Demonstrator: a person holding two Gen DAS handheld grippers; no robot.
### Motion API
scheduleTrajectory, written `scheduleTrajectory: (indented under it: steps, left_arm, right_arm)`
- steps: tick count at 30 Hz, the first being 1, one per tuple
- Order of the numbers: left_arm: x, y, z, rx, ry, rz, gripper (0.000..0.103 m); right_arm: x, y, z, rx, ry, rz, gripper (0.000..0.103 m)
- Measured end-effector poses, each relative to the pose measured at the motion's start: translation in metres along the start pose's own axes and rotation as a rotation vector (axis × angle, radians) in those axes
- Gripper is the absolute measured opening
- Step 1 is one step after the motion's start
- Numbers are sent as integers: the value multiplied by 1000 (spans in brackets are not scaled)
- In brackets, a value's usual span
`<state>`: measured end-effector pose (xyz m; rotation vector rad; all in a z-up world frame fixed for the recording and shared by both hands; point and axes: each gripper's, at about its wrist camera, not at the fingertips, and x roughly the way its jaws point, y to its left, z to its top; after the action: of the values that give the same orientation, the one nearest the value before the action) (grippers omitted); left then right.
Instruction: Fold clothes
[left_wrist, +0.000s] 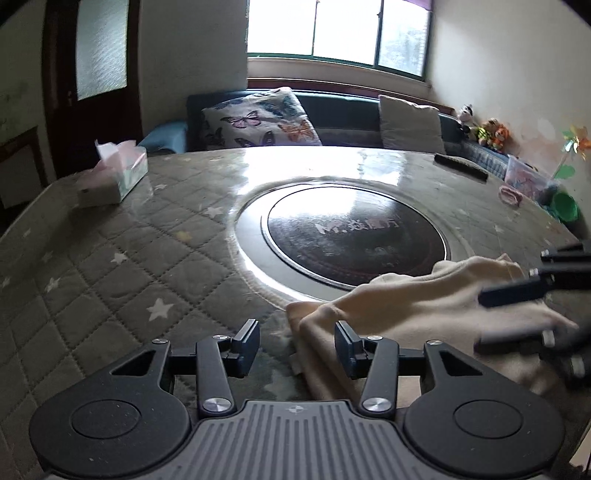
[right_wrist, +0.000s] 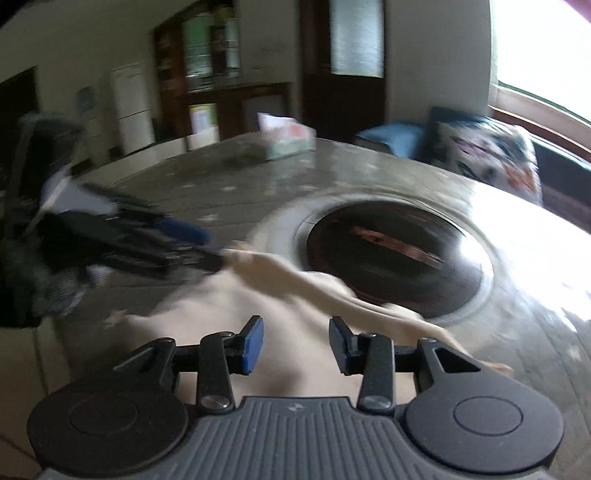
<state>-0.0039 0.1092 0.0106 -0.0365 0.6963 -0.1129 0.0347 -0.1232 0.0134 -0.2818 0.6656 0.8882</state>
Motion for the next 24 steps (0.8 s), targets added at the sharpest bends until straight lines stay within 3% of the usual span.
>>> scheduleTrajectory:
  steps: [5, 11, 18, 24]
  left_arm:
    - [-9, 2, -1, -34, -9, 7, 59]
    - [-20, 4, -3, -77, -17, 21, 82]
    - [-23, 8, -4, -154, 3, 22, 81]
    - [-21, 10, -9, -234, 45, -21, 81]
  right_arm:
    - [10, 40, 5, -122, -8, 58, 45]
    - [31, 73, -6, -244, 35, 51, 44]
    - [11, 80, -2, -285, -8, 72, 44]
    - [20, 101, -13, -365, 29, 125, 42]
